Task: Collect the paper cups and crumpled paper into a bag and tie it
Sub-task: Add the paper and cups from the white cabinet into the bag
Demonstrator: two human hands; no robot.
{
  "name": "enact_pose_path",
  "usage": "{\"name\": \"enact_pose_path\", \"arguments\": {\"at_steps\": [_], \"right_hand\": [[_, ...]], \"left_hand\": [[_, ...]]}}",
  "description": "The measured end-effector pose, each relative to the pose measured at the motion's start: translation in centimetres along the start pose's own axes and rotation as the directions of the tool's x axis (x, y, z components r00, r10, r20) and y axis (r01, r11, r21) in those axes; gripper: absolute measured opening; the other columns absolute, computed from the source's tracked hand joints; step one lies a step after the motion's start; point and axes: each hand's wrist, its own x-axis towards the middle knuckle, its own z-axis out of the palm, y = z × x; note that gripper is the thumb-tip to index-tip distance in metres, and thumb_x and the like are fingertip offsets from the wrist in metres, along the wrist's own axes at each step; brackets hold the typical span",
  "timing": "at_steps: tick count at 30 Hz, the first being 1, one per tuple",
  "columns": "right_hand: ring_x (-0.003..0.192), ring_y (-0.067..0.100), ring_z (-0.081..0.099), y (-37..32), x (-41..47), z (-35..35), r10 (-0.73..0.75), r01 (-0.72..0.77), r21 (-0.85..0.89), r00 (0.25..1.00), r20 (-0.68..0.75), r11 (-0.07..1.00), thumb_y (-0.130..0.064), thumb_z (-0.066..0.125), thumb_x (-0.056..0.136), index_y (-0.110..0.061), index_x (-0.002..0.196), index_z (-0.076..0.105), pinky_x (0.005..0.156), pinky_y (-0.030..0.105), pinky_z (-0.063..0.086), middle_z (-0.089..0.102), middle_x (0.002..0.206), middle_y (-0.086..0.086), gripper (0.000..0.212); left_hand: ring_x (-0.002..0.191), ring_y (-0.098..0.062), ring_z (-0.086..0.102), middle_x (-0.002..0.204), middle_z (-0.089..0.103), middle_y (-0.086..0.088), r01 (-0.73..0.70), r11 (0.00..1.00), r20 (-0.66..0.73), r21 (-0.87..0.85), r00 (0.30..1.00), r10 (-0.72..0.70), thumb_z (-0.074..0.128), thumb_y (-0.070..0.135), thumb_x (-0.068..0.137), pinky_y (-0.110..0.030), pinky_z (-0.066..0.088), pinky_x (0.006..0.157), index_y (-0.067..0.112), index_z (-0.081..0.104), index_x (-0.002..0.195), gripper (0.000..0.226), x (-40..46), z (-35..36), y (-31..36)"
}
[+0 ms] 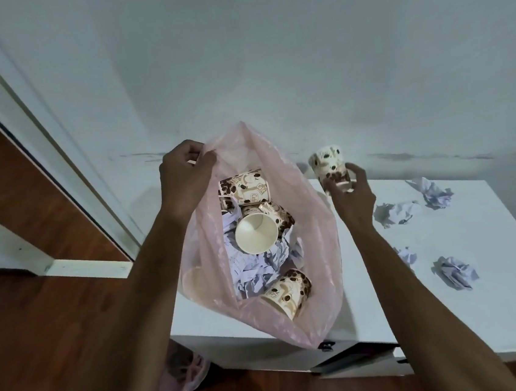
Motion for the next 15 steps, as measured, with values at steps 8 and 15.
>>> {"name": "enact_pose_path", "arguments": {"at_steps": [8,15], "right_hand": [[0.083,0.001,0.063,-10.0,-9.0,-6.6,-0.344,0.32,0.138,0.912,0.222,0.937,-0.034,0.085,0.069,-0.03,0.112,0.054,0.065,0.013,0.049,0.068,0.099,-0.016,0.053],[0.098,0.01,0.057,-8.5,-13.0,-4.1,-0.355,0.558,-0.125,0.668,0.654,0.82,-0.05,0.081,0.065,-0.034,0.116,0.058,0.078,0.024,0.043,0.066,0.111,-0.011,0.058]], "left_hand": [[0.078,-0.011,0.065,0.083,0.07,0.004,0.053,0.999,-0.061,-0.003,0.997,-0.053,0.064,0.027,0.078,-0.031,0.053,0.077,0.018,0.072,0.086,0.016,1.3,-1.5,-0.5],[0.077,-0.01,0.064,0.083,0.071,0.002,0.057,0.998,-0.053,0.003,0.997,-0.057,0.064,0.028,0.078,-0.027,0.05,0.075,0.018,0.072,0.086,0.015,1.2,-2.0,-0.6]]}}
